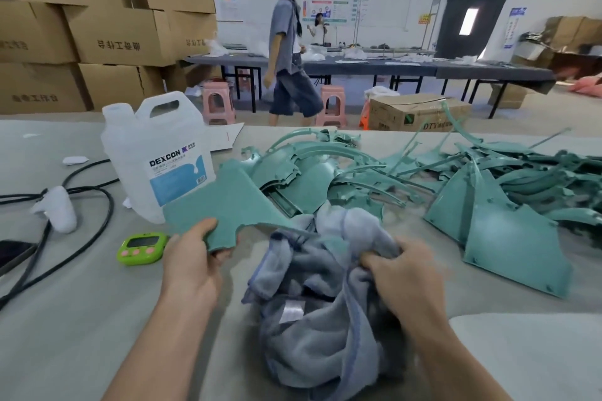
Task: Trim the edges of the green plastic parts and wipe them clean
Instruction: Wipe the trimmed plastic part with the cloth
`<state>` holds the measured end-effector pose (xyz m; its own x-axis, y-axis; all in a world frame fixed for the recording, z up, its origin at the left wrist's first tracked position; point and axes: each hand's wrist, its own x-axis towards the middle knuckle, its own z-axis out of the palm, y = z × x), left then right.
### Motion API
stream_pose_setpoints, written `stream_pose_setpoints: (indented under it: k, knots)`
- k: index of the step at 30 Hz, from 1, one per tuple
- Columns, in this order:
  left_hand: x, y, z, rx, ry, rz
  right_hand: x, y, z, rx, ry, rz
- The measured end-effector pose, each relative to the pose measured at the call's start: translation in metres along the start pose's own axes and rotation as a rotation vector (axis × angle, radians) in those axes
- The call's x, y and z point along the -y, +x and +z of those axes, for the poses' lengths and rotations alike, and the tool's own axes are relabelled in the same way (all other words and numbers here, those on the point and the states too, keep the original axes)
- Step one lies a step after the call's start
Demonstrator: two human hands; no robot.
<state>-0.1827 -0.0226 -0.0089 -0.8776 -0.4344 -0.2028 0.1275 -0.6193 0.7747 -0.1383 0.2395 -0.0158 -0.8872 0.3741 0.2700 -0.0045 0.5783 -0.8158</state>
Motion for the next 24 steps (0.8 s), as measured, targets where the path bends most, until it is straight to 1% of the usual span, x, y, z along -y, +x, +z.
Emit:
stream_pose_setpoints:
  k: [2,4,5,7,9,10,11,12,13,14,15,17,19,21,22,24]
  knots:
    - [-0.003,0.001,-0.003,0.11,0.102,-0.064,0.001,0.007,-0.019,-0.016,0.365,0.132]
    - [-0.001,-0.003,-0.004,0.232,0.256,-0.112,0.004,0.011,-0.037,0.018,0.743,0.197]
    - [0.002,-0.007,-0.002,0.257,0.35,-0.106,0.005,0.011,-0.045,0.052,0.863,0.207]
    - [0.012,-0.014,0.002,0.277,0.586,-0.043,0.009,0.008,-0.054,0.133,0.939,0.199]
    - [0.026,-0.025,0.009,0.349,0.739,-0.027,0.015,0.002,-0.049,0.182,0.919,0.094]
    - [0.035,-0.031,0.012,0.38,0.745,-0.059,0.02,-0.003,-0.043,0.196,0.852,0.013]
    - [0.042,-0.036,0.014,0.396,0.701,-0.095,0.025,-0.008,-0.032,0.216,0.717,-0.101]
    - [0.048,-0.039,0.018,0.398,0.605,-0.135,0.027,-0.013,-0.019,0.249,0.518,-0.224]
    - [0.053,-0.042,0.021,0.398,0.483,-0.181,0.029,-0.018,-0.003,0.279,0.3,-0.334]
    - [0.056,-0.042,0.022,0.379,0.354,-0.237,0.03,-0.022,0.01,0.302,0.153,-0.403]
    - [0.056,-0.042,0.023,0.371,0.239,-0.279,0.03,-0.023,0.021,0.313,0.122,-0.41]
    - [0.051,-0.043,0.024,0.468,0.088,-0.375,0.026,-0.021,0.031,0.329,0.233,-0.328]
    - [0.043,-0.045,0.027,0.649,0.026,-0.48,0.019,-0.012,0.033,0.324,0.289,-0.26]
    - [0.041,-0.045,0.025,0.885,-0.085,-0.48,0.014,-0.007,0.032,0.307,0.238,-0.245]
    - [0.041,-0.043,0.024,0.911,-0.08,-0.477,0.012,-0.005,0.032,0.276,0.195,-0.246]
    - [0.045,-0.039,0.018,0.883,-0.015,-0.458,0.009,-0.005,0.034,0.199,0.15,-0.208]
